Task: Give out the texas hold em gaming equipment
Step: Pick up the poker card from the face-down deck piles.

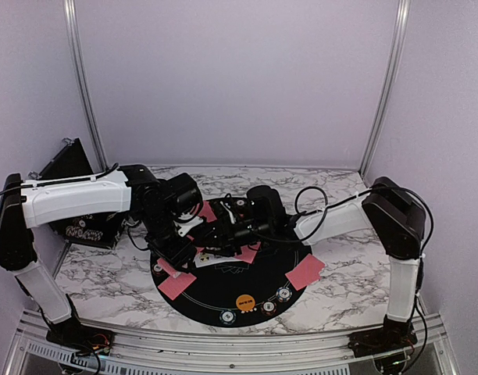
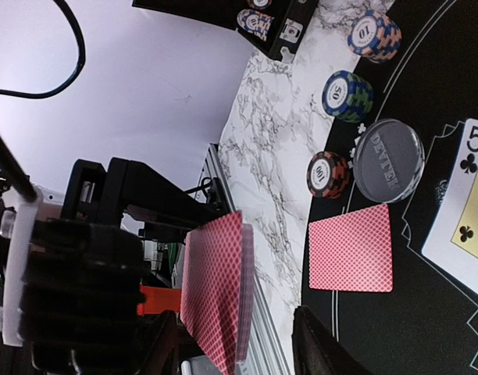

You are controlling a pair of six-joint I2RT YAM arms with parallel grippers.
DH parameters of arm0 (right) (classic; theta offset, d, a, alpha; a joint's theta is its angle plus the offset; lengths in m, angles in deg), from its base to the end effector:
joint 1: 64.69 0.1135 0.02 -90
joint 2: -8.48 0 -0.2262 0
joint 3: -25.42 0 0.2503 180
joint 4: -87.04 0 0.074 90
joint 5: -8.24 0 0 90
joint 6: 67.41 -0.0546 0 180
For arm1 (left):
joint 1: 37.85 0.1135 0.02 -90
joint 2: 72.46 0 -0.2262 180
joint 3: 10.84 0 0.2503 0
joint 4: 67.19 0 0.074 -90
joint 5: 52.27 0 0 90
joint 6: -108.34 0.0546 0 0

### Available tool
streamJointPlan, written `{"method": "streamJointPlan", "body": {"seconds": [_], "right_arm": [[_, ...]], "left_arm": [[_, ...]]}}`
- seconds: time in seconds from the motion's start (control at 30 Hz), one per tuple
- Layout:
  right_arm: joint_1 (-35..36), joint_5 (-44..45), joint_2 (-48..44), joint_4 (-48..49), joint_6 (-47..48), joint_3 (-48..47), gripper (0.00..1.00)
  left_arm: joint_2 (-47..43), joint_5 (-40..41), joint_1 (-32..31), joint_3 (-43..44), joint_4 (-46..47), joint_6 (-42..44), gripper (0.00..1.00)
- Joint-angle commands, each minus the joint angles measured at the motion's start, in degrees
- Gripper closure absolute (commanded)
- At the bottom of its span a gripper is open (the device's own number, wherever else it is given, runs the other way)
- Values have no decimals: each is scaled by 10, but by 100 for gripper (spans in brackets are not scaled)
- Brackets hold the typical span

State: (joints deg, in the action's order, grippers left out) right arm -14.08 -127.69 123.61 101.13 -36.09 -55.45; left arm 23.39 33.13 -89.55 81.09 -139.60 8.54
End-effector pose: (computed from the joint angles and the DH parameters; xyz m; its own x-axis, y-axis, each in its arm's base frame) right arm 0.2413 0.3557 0.1388 -0.9386 -0.2067 -0.2763 -0.3150 0.1861 0.9307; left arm 0.1968 -0.2563 0.1966 -0.7286 0.6488 -0.2196 0.6799 0.7239 -0.1170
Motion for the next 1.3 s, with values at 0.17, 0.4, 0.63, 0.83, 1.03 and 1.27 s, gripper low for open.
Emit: {"method": "streamJointPlan", "body": {"seconds": [0.17, 0.4, 0.63, 0.83, 1.03, 1.27], "right_arm": [[-6, 1, -44, 4, -8, 20, 61], [0, -19, -40, 43, -38, 29, 71], [4, -27, -35, 52, -45, 29, 75], [4, -34, -26, 50, -45, 28, 81], [-4, -42, -17, 51, -42, 27, 94], [-48, -58, -30, 23, 0, 36, 100]], "left_arm": [[-5, -2, -3, 11, -4, 6, 41], [-5, -2, -3, 12, -3, 4, 41], [-6, -1, -3, 12, -4, 3, 42], [-6, -1, -3, 13, -4, 2, 42], [-7, -1, -2, 13, -3, 3, 42], [-8, 1, -3, 10, -3, 4, 42]]}}
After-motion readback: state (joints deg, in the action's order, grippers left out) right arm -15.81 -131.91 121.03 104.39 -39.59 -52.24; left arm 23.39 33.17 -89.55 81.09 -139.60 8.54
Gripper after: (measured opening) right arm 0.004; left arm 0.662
